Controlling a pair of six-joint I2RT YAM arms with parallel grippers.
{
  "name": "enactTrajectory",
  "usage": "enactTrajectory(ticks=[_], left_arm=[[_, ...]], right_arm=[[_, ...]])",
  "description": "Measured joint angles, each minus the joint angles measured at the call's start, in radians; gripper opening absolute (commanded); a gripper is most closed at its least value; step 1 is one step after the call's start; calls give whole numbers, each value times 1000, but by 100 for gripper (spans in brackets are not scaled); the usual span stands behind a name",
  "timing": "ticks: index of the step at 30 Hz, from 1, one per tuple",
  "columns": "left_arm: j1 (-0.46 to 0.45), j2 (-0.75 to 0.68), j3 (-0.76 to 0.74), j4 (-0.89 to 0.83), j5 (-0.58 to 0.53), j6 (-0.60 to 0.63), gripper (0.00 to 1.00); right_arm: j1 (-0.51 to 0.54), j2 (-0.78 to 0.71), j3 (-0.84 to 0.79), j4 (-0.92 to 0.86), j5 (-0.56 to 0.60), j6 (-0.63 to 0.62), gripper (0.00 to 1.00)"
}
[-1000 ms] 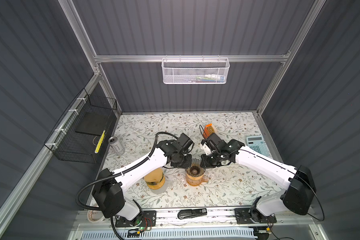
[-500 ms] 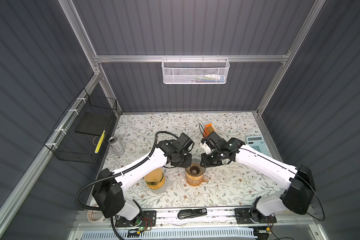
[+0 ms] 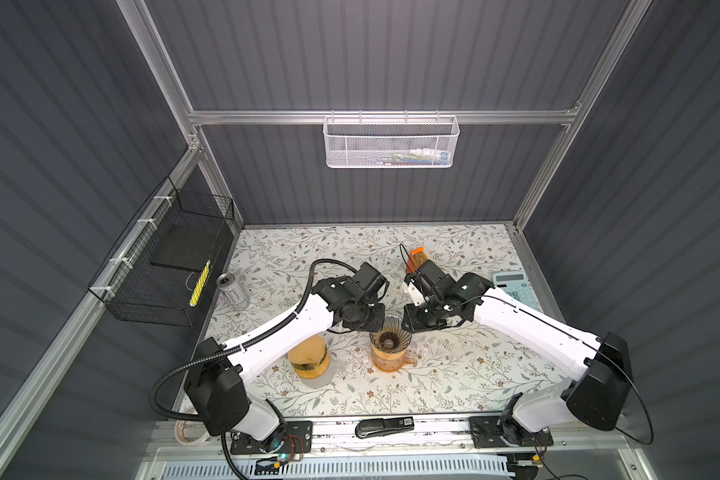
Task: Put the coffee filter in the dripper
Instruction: 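Open the right gripper to release the dripper on the ring, then move the right gripper to the orange COFFEE box while the left draws back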
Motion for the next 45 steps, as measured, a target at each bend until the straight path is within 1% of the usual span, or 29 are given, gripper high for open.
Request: enactTrajectory(ticks=[8,12,17,20,23,27,30,36,45], left_arm=[[0,-5,7,-1,-5,0,26],[0,-22,19,-6,-19,0,26],[0,-57,37,-13,-61,-1,29],[0,-71,58,-22,-105,-3,31],[2,-72,83,-23,-141,-5,31],[34,-67,131,18,-140,-9,31],[80,-67,150,77,-118,-17,32],[174,-66,150,183,-78,-42,33],[197,-67,150,204,-78,-42,35]], right_arm=[[-7,-56,18,-9,15,0,35],[-40,-91,19,-13,27,-3,35],[-114,-124,19,-14,46,-27,34],[-175,-130,12,6,55,-48,31],[-241,-122,0,28,60,-72,31],[-302,-89,-16,85,72,-106,31],[-333,-59,-36,135,78,-129,30],[-401,70,-39,227,80,-167,29],[-417,303,83,252,83,-232,27]])
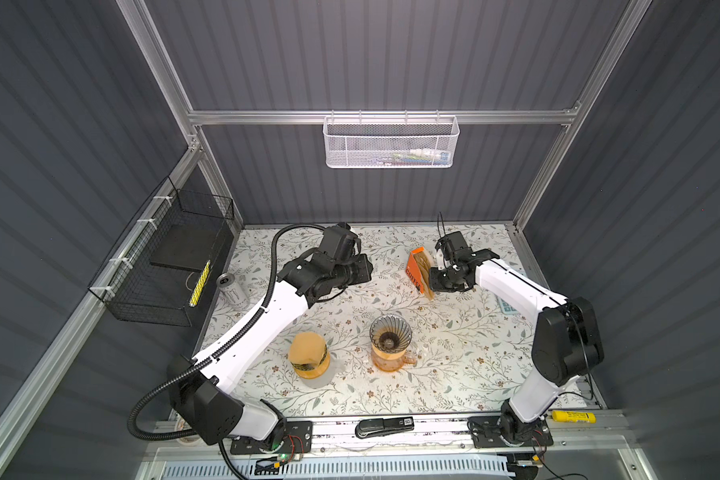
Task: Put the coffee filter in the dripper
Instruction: 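Move the right gripper to the orange COFFEE box while the left draws back, then lower the right gripper onto the paper filters and pinch one filter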
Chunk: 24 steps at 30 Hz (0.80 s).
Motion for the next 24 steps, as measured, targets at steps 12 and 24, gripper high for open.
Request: enactTrajectory(ticks=[12,24], left_arm=[[47,47,17,8,3,3,35],[73,80,17,15,41,4,35]], right_arm=[[-1,166,144,2,-13,-40,26],[-1,189,151,-5,-11,-53,23]])
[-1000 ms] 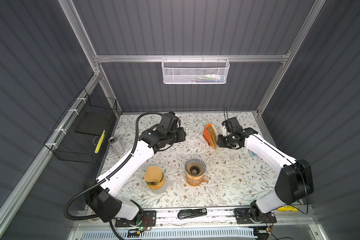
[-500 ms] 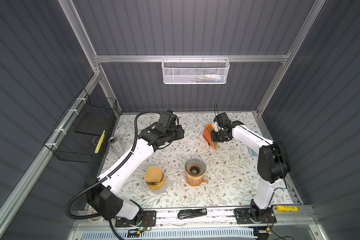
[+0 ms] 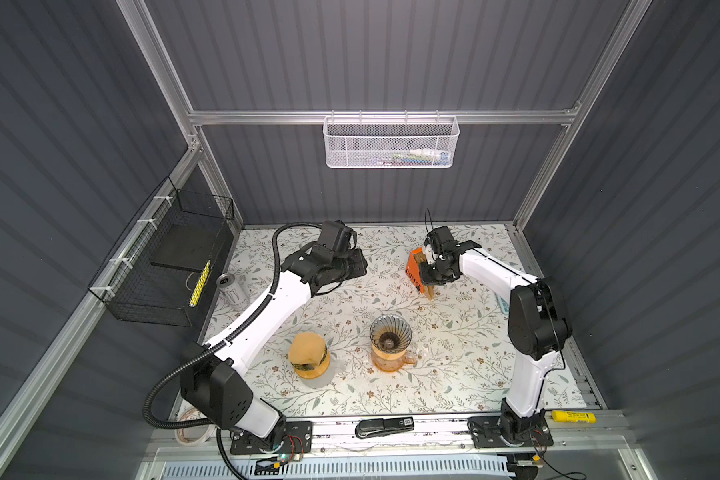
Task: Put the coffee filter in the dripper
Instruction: 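Lower the right gripper onto the paper filters and pinch one filter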
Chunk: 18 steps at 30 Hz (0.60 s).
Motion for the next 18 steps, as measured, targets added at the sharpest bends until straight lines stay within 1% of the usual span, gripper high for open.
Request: enactTrajectory(ticks=[7,18], left_arm=[[8,0,0,11,10,0,35],[15,11,0,22,29,0,35]], right_arm=[[0,21,24,-6,4,-3,20],[0,35,45,-15,18,-5,18]])
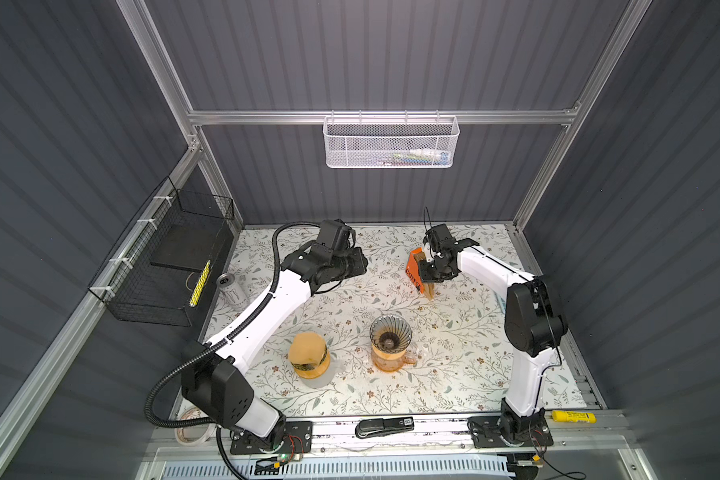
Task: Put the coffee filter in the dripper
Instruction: 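Lower the right gripper onto the paper filters and pinch one filter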
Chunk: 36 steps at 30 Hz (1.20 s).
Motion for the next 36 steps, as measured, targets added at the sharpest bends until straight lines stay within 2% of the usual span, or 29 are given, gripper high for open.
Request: enactTrajectory(ticks=[32,36], left_arm=[[23,9,0,20,22,0,34],[25,10,0,22,23,0,34]], right_arm=[[0,58,26,-2,31,-6,18],[0,61,26,-3,31,-10,12]])
